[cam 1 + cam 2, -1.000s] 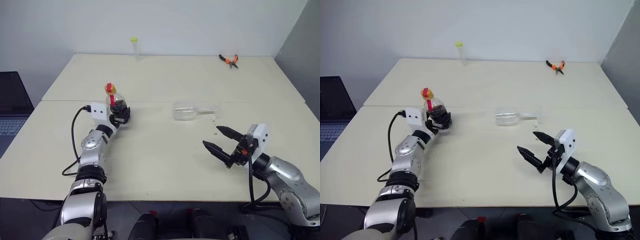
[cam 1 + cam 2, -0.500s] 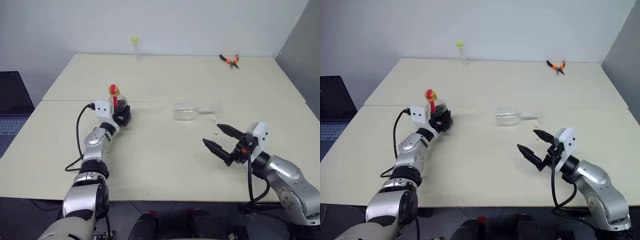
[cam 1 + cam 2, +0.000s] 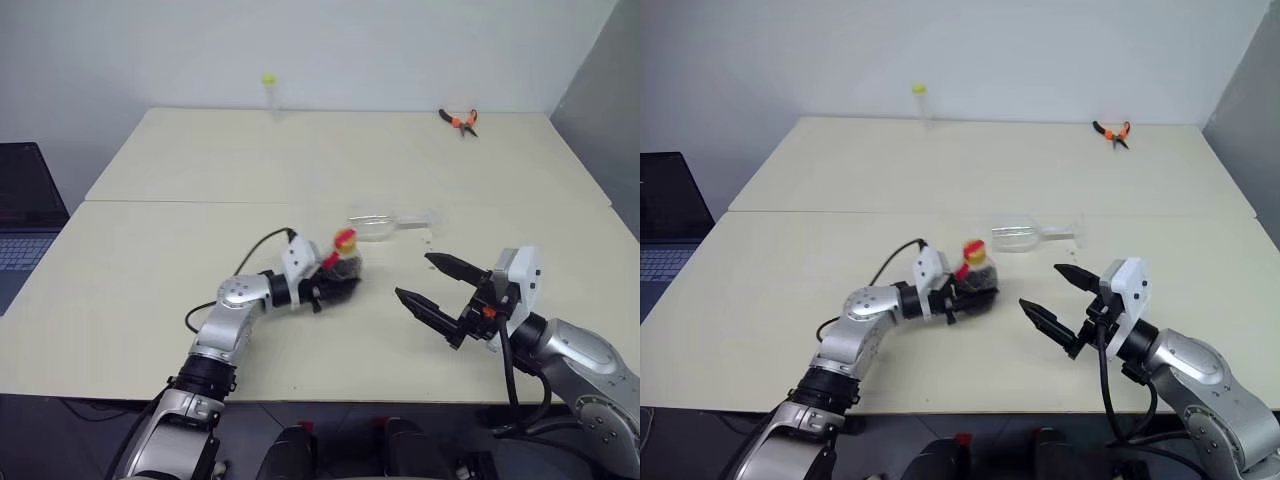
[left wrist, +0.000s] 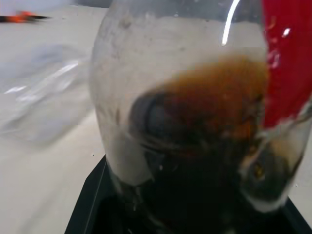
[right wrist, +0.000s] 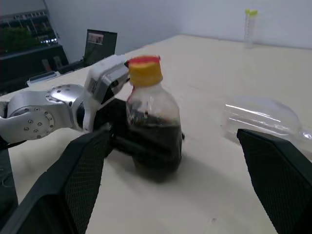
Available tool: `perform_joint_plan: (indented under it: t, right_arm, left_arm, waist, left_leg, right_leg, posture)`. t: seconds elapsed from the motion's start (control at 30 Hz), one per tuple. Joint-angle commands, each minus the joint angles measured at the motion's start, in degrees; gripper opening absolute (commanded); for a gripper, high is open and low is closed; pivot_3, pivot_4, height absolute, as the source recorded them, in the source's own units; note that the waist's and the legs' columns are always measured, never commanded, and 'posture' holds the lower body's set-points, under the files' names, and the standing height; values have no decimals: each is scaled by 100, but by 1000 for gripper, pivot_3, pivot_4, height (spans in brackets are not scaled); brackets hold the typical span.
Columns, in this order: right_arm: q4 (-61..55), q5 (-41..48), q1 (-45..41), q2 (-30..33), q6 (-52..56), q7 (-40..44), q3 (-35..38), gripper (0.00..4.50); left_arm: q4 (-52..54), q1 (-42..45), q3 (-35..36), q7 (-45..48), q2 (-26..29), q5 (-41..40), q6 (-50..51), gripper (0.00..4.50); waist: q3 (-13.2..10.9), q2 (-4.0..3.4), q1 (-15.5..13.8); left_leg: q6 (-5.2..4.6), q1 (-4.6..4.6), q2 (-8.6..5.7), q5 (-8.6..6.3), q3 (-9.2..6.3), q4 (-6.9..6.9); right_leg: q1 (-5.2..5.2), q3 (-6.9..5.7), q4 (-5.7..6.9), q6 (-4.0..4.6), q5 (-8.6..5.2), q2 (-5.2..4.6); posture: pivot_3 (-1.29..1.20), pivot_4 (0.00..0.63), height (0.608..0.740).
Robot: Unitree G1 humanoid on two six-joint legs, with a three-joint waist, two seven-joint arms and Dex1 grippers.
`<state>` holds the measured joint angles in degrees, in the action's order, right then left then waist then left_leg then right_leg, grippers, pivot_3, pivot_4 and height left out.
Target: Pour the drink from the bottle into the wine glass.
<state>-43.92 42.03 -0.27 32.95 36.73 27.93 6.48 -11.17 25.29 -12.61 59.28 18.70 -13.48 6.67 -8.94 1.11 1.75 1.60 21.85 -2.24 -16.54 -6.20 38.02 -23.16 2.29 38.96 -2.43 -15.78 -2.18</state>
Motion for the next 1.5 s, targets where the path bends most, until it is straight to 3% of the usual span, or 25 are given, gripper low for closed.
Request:
perform_joint_plan:
  t: [0.03, 0.23, 0.93, 1.27, 1.5]
  right_arm:
    - [-271, 225, -370, 228, 634, -339, -146, 4500]
    - [-364, 603, -794, 164, 1062, -675, -185, 4500]
    - [-86, -129, -1214, -100, 728, -700, -570, 4500]
    - [-71, -255, -1197, -58, 770, -594, -620, 1233]
    - [433, -291, -1564, 446, 594, 335, -594, 1234]
  left_arm:
    - [399, 156, -233, 85, -79, 33, 99, 1817]
    - [37, 399, -588, 187, -225, 332, -59, 1816]
    - [-104, 451, -615, 210, -235, 430, 9, 1775]
    - [-64, 429, -618, 216, -247, 421, 24, 1761]
    - [242, 308, -666, 278, -251, 323, 176, 1378]
  waist:
    - [0, -3, 5]
    - [-1, -2, -22]
    - [-1, -2, -21]
    - [-1, -2, -20]
    - [-1, -2, -19]
  left_leg:
    - [0, -2, 0, 0, 0, -2]
    - [-1, 6, -9, 0, 3, 1]
    - [-1, 3, -7, 0, 2, 1]
    - [-2, 3, -8, 0, 2, 1]
    - [-2, 2, -8, 1, 1, 2]
  right_leg:
    - [0, 0, 0, 0, 0, 3]
    - [1, -2, -8, -1, -1, 2]
    - [2, -2, -5, -2, -1, 4]
    - [3, -2, -5, -2, -1, 3]
    - [4, -4, -5, -2, -1, 4]
  posture:
    - [0, 150, 740]
    - [0, 150, 740]
    - [0, 150, 740]
    - [0, 150, 740]
    - [0, 150, 740]
